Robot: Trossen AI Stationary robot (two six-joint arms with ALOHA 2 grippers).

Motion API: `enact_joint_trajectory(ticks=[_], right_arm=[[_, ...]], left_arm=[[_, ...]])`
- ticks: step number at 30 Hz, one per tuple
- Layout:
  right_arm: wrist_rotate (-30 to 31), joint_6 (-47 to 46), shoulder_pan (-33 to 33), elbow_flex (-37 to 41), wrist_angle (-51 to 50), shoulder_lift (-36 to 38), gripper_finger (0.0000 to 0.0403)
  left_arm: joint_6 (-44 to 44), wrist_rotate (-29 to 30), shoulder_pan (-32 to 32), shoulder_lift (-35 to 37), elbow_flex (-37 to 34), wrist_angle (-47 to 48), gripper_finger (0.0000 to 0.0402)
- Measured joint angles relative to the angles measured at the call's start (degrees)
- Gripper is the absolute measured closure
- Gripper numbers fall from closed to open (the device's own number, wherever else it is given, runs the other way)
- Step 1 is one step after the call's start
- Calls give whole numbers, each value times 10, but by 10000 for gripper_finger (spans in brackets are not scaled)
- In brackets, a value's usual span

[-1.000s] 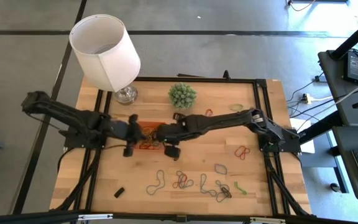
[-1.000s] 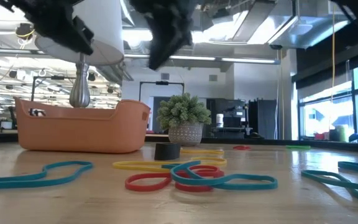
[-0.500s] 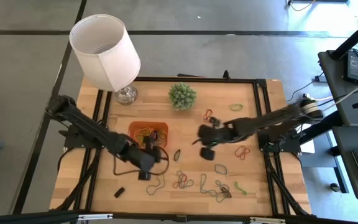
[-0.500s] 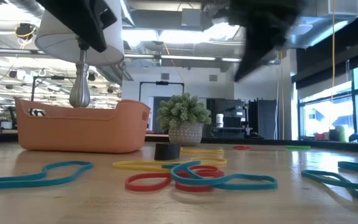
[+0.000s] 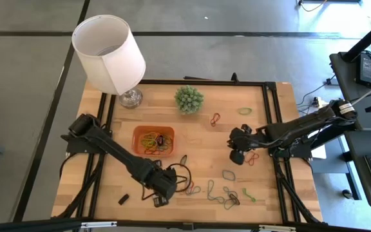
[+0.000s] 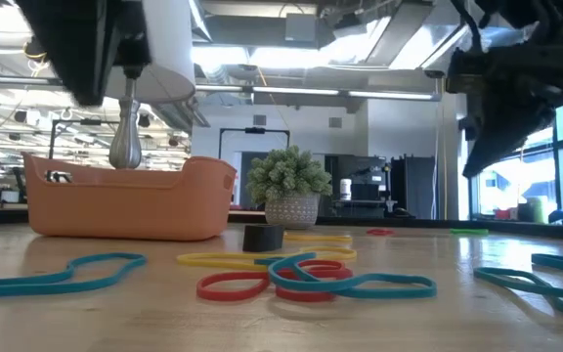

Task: Pick and place rubber bands into bin
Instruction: Put the blue rubber band into the orange bin

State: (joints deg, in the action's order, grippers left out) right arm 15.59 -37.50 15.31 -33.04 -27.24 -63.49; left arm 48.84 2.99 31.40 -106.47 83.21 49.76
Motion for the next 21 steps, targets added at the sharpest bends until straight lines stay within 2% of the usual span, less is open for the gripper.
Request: enact_joint_trajectory(ticks=[4,7,15,21], right_arm=[[-2,0,0,20,6,15,333],[-2,2,0,24,5,17,333],[-2,20,0,24,5,17,333],[-2,24,0,24,5,17,333]], left_arm=[[98,-13,1,-19,-2,-26,328],[131,-13,1,-35,-3,-41,291],[154,-12,7,-75,-3,-64,213],[155,-10,17,-105,-3,-62,196]])
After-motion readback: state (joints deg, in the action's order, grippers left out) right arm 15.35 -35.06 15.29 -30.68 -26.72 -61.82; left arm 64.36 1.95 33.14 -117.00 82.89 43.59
